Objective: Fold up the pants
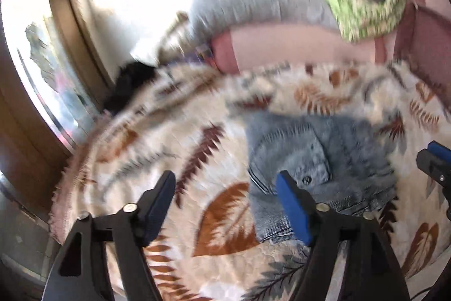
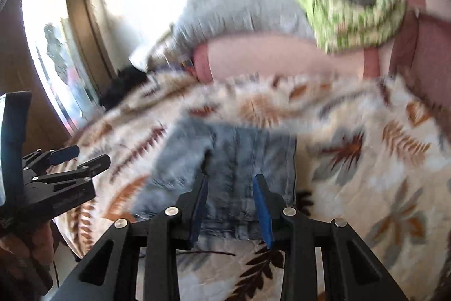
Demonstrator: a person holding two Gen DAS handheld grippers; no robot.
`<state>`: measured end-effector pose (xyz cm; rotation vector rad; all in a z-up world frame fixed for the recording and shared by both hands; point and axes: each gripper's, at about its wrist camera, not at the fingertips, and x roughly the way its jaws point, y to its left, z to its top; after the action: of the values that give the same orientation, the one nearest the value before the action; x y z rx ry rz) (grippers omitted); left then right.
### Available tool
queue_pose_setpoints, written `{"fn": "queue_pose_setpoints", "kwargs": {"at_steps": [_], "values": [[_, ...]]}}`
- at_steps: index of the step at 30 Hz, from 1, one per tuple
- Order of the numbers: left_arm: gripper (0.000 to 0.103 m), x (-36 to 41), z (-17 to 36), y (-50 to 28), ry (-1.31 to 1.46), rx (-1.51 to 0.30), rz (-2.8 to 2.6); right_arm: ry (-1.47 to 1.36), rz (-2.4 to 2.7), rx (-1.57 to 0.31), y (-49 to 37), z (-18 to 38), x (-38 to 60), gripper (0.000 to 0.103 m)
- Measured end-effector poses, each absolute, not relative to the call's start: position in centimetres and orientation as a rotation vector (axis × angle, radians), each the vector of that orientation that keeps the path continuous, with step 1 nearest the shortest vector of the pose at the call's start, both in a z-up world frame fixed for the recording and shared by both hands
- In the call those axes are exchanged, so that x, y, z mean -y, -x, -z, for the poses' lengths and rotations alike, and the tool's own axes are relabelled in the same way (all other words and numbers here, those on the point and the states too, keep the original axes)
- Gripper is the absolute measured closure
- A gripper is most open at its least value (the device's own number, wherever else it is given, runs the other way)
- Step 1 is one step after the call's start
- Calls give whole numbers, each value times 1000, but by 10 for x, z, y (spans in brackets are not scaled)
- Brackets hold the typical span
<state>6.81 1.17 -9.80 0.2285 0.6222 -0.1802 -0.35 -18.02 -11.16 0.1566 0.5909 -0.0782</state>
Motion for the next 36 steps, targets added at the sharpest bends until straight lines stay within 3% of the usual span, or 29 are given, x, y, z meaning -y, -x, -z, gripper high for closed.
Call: {"fn": "queue_pose_setpoints", "kwargs": {"at_steps": [3,7,12,16,36], "values": [[25,-29,72,-48,-195,-558,177,-128,87,-508,30,77,157,66],[24,-49,45,-24,-164,-504,166,-106,120,-417,55,44,135,43],[23,-69,17,4,-119,-449,172,-70,150,-330,88,8,109,42],[11,-81,-2,27,-88,-395,186,-77,143,-302,105,-10,97,41],[7,-100,-25,59,-67,-333,149,-61,153,-266,129,-23,80,35]]}}
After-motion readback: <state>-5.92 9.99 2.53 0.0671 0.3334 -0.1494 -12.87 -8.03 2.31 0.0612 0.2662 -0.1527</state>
